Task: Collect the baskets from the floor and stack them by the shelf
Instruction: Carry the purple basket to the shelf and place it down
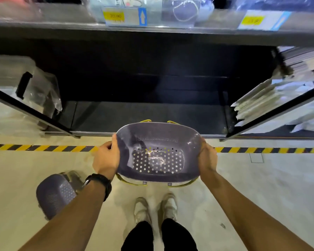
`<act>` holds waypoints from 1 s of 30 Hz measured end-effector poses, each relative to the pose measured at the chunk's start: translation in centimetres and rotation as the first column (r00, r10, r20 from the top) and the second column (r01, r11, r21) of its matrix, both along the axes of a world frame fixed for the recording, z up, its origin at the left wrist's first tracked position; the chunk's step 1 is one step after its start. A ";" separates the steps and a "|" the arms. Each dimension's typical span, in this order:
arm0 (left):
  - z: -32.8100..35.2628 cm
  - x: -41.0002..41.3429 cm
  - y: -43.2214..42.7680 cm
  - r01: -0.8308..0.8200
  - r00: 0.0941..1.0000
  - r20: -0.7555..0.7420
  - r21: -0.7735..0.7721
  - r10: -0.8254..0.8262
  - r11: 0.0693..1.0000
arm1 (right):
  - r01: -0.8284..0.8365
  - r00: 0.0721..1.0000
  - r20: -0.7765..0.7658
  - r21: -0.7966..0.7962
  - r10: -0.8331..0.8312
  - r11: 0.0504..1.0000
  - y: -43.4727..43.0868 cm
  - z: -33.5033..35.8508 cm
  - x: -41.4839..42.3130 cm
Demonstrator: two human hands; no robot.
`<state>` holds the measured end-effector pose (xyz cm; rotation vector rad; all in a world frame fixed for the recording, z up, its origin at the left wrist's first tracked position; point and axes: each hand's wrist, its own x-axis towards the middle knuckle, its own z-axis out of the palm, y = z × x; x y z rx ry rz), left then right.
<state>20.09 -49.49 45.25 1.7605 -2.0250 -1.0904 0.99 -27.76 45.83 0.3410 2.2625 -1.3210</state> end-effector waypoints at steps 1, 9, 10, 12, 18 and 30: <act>-1.8 -0.2 0.1 -0.007 1.000 0.000 0.011 0.007 1.000 | 0.001 1.000 0.006 0.004 -0.001 1.000 0.1 -1.8 -0.3; -20.0 -2.0 -0.6 -0.009 0.999 0.033 -0.005 0.009 1.000 | -0.099 0.995 -0.029 0.047 0.100 0.994 -0.4 -20.1 -1.9; -22.6 -2.2 -0.8 -0.011 0.999 0.051 -0.008 0.011 1.000 | -0.098 0.995 -0.022 0.022 0.098 0.995 -0.6 -22.6 -1.9; -27.6 -2.5 -1.2 -0.018 0.998 0.060 -0.010 0.019 1.000 | -0.114 0.993 0.016 -0.001 0.114 0.993 -1.0 -27.7 -1.9; -39.4 -4.0 -3.4 -0.019 0.999 0.035 -0.094 0.023 0.995 | 0.061 0.998 -0.006 -0.103 -0.062 0.993 -2.9 -39.7 -2.3; -49.2 -6.0 -4.8 -0.008 0.999 -0.051 -0.102 0.003 0.995 | 0.026 1.000 -0.010 -0.185 -0.028 0.982 -4.7 -49.9 -5.2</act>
